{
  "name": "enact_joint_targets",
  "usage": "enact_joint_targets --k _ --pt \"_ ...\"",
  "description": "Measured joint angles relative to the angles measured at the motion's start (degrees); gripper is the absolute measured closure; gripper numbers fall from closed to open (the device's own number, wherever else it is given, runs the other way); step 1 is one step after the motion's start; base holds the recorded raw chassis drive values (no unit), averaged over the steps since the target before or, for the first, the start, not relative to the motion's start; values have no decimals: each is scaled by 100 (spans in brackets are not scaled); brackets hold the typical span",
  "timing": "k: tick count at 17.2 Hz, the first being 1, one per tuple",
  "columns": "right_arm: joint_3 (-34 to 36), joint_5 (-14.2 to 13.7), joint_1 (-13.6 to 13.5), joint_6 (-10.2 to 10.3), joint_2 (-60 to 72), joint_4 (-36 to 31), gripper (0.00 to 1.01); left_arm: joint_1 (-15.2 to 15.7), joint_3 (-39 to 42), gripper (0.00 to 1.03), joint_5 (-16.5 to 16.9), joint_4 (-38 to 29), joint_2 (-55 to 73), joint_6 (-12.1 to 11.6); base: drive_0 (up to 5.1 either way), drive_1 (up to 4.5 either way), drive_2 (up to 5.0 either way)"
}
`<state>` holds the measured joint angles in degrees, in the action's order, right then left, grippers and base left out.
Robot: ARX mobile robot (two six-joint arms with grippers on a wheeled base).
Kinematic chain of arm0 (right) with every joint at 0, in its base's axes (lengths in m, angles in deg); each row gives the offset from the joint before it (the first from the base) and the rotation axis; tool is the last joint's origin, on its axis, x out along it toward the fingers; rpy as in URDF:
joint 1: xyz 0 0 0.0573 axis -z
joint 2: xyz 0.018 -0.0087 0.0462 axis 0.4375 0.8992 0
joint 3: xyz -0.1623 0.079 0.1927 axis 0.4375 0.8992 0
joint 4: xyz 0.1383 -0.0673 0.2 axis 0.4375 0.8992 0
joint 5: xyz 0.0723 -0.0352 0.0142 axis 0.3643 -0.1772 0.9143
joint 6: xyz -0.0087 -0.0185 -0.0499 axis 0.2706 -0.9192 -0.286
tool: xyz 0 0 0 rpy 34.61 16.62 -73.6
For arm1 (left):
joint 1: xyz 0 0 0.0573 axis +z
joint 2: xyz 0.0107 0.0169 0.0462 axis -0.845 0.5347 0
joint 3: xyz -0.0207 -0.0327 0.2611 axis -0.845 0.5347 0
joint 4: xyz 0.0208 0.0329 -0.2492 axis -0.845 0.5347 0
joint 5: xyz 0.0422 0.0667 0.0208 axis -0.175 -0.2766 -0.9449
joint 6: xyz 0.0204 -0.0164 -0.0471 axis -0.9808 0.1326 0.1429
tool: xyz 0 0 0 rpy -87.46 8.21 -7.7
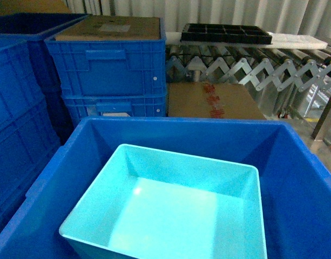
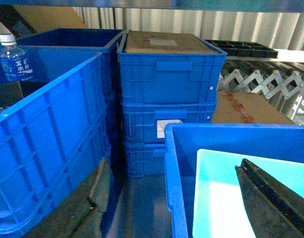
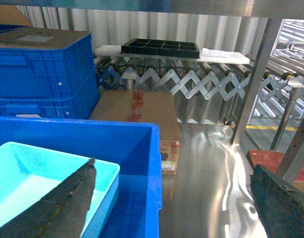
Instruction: Stack blue boxes stably on right
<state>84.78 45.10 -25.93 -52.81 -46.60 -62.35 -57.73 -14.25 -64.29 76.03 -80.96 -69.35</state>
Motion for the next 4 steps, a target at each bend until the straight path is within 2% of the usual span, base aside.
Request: enact_joint_targets --k 1,2,4 --pt "0 0 0 2 0 0 2 0 0 15 0 0 0 0 0 0 0" --pt "0 0 0 2 0 0 4 0 0 4 0 0 0 -2 0 0 0" --pt "0 0 0 2 0 0 3 0 0 5 0 0 0 -4 0 0 0"
